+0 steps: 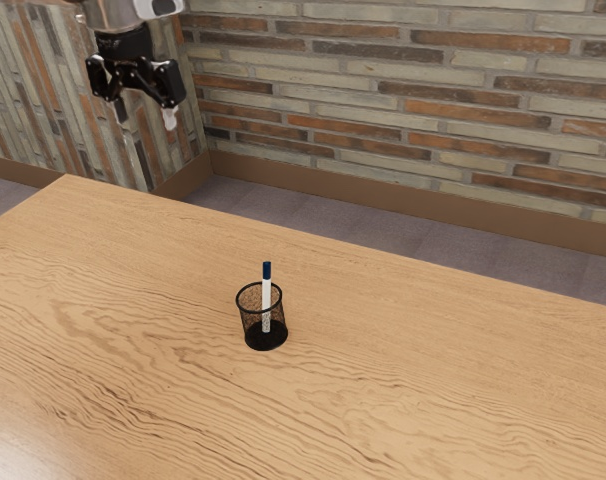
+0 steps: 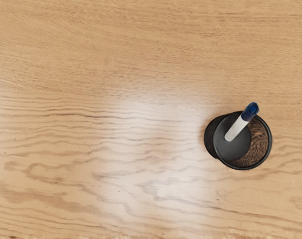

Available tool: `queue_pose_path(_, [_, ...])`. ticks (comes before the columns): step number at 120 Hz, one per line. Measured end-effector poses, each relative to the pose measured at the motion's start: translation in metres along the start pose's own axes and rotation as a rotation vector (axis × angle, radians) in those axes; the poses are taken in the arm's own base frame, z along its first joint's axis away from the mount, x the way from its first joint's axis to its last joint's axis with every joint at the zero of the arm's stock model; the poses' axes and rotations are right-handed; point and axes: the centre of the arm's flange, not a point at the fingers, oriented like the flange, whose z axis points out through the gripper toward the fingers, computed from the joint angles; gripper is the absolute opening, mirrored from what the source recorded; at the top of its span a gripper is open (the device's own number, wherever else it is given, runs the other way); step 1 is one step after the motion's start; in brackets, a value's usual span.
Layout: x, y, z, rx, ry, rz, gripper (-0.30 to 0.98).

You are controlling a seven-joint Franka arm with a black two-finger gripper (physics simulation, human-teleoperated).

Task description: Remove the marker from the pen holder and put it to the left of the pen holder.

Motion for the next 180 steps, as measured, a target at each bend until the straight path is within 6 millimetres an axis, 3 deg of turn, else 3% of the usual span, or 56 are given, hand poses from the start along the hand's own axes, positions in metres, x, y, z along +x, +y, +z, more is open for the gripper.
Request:
queue_pose_path(12, [-0.025, 0.002, -0.008, -0.045, -0.01, 0.029, 0.67])
queue_pose_path(24, [-0.046, -0.006, 0.03, -0.089, -0.11, 0.025, 0.67])
queue_pose_path(33, [-0.023, -0.008, 0.093, -0.023, -0.202, -0.009, 0.67])
queue_pose_path(43, [0.007, 0.054, 0.185, 0.054, -0.277, 0.067, 0.67])
queue_pose_path(53, [0.016, 0.07, 0.278, 0.034, -0.327, 0.093, 0.67])
queue_pose_path(61, [0.015, 0.074, 0.324, 0.018, -0.329, 0.092, 0.67])
queue_pose_path(66, [0.014, 0.075, 0.338, 0.001, -0.314, 0.085, 0.67])
queue_pose_path(84, [0.023, 0.072, 0.322, -0.049, -0.208, 0.043, 0.67])
queue_pose_path(116, [0.06, 0.097, 0.301, -0.057, -0.087, 0.064, 0.67])
queue_pose_path(127, [0.076, 0.109, 0.31, -0.046, -0.067, 0.08, 0.67])
queue_pose_path(149, [0.094, 0.112, 0.333, -0.028, -0.061, 0.079, 0.67])
queue_pose_path(167, [0.096, 0.113, 0.331, -0.03, -0.051, 0.078, 0.67])
queue_pose_path(180, [0.084, 0.121, 0.329, -0.034, -0.065, 0.089, 0.67])
